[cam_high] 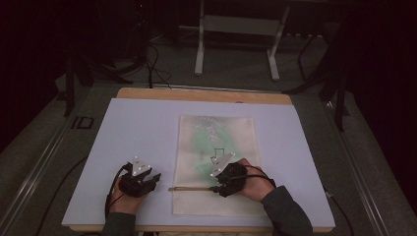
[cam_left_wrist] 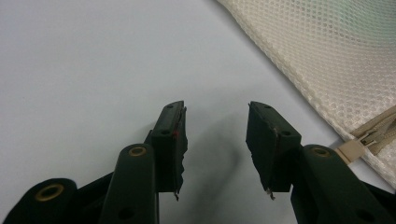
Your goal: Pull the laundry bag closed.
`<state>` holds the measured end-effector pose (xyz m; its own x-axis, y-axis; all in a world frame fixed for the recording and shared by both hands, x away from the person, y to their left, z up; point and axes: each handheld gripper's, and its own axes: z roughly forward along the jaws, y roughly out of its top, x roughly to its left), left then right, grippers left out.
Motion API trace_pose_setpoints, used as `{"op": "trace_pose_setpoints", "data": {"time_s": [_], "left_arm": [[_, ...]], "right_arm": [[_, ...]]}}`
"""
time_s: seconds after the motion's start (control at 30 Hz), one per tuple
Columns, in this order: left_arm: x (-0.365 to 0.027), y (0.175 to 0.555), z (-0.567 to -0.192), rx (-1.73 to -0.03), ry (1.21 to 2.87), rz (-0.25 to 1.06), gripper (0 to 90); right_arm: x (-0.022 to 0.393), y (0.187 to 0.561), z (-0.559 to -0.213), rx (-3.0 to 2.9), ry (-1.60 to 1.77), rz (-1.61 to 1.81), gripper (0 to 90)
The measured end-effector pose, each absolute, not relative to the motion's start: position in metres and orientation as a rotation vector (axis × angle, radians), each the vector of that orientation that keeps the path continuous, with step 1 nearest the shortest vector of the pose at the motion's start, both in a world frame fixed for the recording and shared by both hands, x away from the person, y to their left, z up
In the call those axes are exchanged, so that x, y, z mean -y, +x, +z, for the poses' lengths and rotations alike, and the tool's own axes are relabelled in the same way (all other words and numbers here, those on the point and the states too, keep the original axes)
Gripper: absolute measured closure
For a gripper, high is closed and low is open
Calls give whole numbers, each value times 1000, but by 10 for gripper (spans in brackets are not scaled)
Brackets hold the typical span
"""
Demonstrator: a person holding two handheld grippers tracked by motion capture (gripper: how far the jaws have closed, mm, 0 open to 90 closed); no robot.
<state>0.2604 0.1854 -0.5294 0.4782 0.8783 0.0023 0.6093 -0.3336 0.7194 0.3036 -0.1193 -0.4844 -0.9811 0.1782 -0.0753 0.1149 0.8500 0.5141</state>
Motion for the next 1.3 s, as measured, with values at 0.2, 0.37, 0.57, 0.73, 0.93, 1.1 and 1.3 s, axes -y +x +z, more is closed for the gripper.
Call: {"op": "trace_pose_setpoints", "data": {"time_s": [0.2, 0.37, 0.57, 0.73, 0.93, 1.1, 1.3], "left_arm": [[-185, 261, -530, -1227, 2065, 521, 568], [-185, 260, -529, -1226, 2062, 521, 568], [-185, 261, -530, -1227, 2060, 516, 568], [-185, 261, -530, -1223, 2062, 518, 568], [-186, 260, -530, -1230, 2060, 518, 568], [-185, 261, -530, -1227, 2061, 519, 568], [-185, 261, -530, -1228, 2060, 517, 568]], "right_arm": [[112, 305, -484, -2908, 217, 809, 510], [104, 306, -484, -2915, 197, 813, 519], [97, 307, -483, -2922, 178, 820, 523], [91, 308, -483, -2923, 167, 820, 523], [85, 309, -483, -2932, 150, 811, 560], [80, 310, -483, -2939, 142, 823, 564], [70, 310, -484, -2945, 127, 825, 565]]}}
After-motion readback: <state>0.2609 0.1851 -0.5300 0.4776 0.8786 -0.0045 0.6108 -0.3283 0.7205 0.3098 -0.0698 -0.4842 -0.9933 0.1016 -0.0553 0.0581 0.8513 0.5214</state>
